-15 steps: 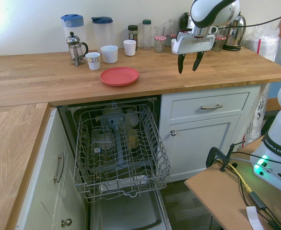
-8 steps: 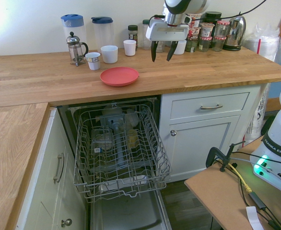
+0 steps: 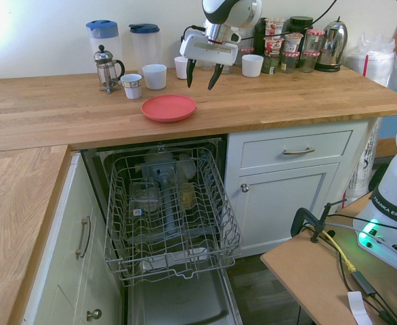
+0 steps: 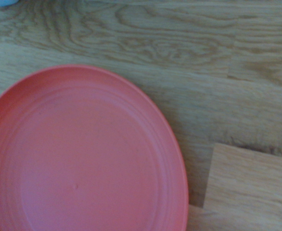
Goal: Put the plate in the dishwasher
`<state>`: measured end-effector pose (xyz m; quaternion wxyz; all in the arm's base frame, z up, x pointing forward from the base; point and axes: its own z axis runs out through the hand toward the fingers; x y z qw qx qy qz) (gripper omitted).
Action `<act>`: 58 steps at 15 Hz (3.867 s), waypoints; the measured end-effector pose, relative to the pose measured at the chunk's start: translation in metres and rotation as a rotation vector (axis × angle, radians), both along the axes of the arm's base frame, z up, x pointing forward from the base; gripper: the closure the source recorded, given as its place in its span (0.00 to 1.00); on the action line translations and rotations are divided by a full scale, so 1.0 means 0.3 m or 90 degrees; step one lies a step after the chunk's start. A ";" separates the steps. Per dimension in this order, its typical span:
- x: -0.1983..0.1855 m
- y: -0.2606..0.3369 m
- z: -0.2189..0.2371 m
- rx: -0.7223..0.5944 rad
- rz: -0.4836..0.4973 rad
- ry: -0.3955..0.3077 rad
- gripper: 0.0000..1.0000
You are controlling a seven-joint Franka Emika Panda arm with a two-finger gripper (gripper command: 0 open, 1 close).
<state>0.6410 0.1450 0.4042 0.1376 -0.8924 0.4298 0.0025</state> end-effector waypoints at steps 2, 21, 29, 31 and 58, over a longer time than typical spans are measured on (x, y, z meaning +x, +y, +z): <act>0.051 0.004 -0.041 0.002 0.006 0.014 0.00; 0.170 0.072 -0.191 0.028 0.046 0.046 1.00; 0.176 0.074 -0.220 0.037 0.057 0.056 1.00; 0.178 0.071 -0.229 0.043 0.060 0.058 1.00; -0.141 0.308 0.344 -0.154 0.262 -0.116 1.00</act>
